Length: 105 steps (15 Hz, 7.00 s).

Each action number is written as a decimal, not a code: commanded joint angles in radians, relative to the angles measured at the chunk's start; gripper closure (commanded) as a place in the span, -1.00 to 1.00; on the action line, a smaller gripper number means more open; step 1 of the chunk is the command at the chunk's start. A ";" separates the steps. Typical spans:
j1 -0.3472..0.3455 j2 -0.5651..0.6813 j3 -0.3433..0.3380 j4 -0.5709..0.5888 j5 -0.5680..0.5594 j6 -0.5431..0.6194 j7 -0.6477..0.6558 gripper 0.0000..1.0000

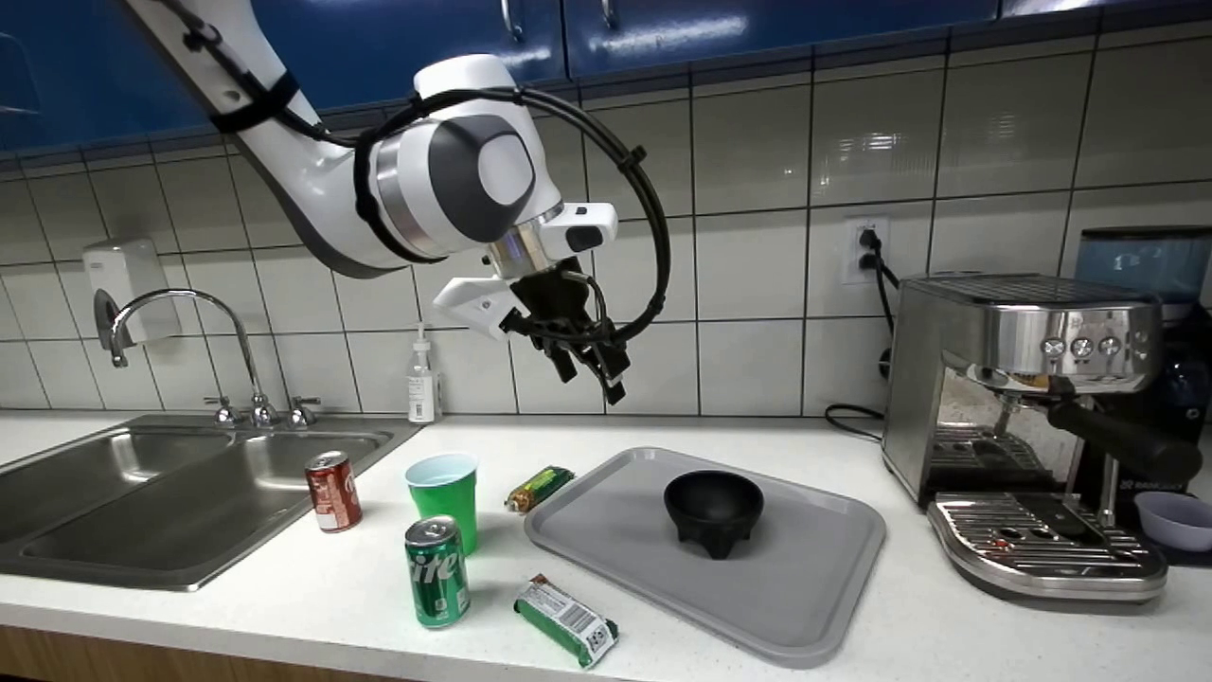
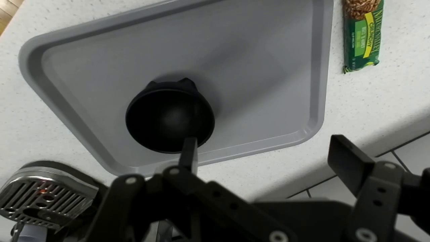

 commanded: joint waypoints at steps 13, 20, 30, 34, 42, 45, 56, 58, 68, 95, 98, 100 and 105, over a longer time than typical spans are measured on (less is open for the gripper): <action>-0.002 0.064 0.000 0.016 0.042 0.068 -0.030 -1.00; -0.014 0.125 0.012 0.074 0.183 0.056 -0.092 -1.00; -0.294 0.275 0.271 0.245 0.339 0.024 -0.230 -1.00; -0.341 0.358 0.304 0.322 0.376 0.015 -0.266 -1.00; -0.380 0.495 0.318 0.445 0.374 -0.019 -0.287 -1.00; -0.374 0.532 0.306 0.469 0.364 -0.023 -0.278 -1.00; -0.357 0.626 0.275 0.521 0.346 -0.076 -0.254 -1.00; -0.355 0.641 0.269 0.530 0.344 -0.083 -0.250 -1.00; -0.347 0.675 0.262 0.563 0.344 -0.101 -0.245 -1.00; -0.322 0.646 0.260 0.549 0.336 -0.090 -0.243 0.94; -0.309 0.628 0.262 0.538 0.333 -0.083 -0.243 0.94; -0.291 0.621 0.255 0.532 0.325 -0.080 -0.238 0.94; -0.230 0.599 0.244 0.518 0.294 -0.073 -0.230 0.94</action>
